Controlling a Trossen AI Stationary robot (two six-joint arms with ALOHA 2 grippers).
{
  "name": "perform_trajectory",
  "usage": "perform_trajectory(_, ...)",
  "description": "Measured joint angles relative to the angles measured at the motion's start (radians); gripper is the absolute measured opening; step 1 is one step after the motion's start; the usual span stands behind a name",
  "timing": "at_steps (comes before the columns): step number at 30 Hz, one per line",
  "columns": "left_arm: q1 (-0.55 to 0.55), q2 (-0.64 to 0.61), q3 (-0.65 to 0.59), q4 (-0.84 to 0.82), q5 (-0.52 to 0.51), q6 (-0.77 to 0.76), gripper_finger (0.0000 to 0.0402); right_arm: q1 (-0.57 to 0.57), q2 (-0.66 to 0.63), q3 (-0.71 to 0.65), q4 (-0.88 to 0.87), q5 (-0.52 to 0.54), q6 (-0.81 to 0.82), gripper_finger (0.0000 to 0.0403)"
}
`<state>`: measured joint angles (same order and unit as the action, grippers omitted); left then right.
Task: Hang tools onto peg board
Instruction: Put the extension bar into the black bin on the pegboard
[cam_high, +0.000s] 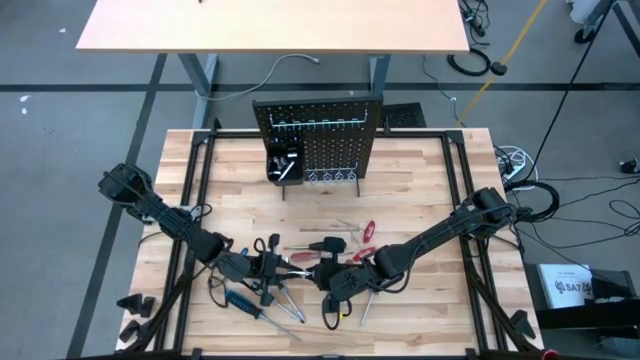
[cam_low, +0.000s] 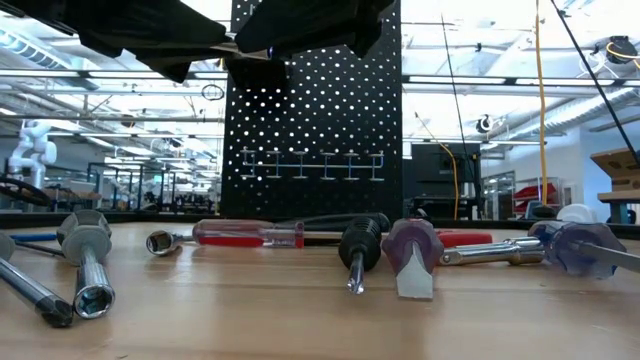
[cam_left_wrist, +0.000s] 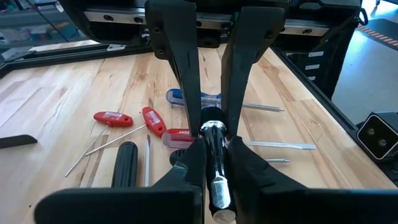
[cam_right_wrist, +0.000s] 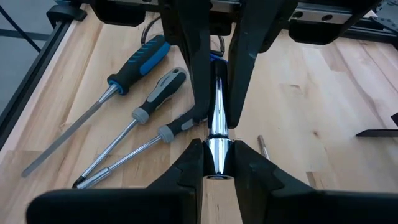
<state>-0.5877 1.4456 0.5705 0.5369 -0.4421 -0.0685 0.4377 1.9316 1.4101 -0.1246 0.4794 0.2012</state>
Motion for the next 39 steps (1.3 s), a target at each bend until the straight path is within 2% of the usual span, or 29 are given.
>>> perform_trajectory(4, -0.001, 0.000, 0.000, 0.000, -0.011, 0.004, 0.0037, 0.000, 0.000, 0.000, -0.008, -0.002, -0.005, 0.0061)
perform_trajectory(11, -0.002, -0.047, 0.000, -0.037, -0.023, 0.030, 0.0037, -0.001, -0.030, 0.000, -0.162, -0.007, 0.005, 0.0186)
perform_trajectory(16, -0.001, -0.114, 0.003, -0.121, -0.076, 0.032, 0.0037, 0.003, -0.114, 0.001, -0.267, 0.001, 0.058, 0.0228)
perform_trajectory(18, -0.002, -0.149, 0.013, -0.161, -0.102, 0.055, 0.0037, 0.011, -0.148, 0.001, -0.316, 0.030, 0.078, 0.0233)
perform_trajectory(24, 0.003, -0.268, 0.063, -0.239, -0.261, 0.176, 0.0037, 0.068, -0.214, 0.001, -0.479, 0.255, 0.146, 0.0236)
perform_trajectory(28, 0.053, -0.345, 0.140, -0.335, -0.359, 0.234, 0.0037, 0.102, -0.226, 0.001, -0.568, 0.370, 0.212, 0.0237)
perform_trajectory(34, 0.226, -0.402, 0.324, -0.613, -0.336, 0.232, 0.0037, 0.107, -0.226, 0.001, -0.689, 0.384, 0.314, 0.0236)
perform_trajectory(39, 0.399, -0.387, 0.465, -0.803, -0.196, 0.156, 0.0037, 0.105, -0.226, 0.001, -0.721, 0.385, 0.358, 0.0225)
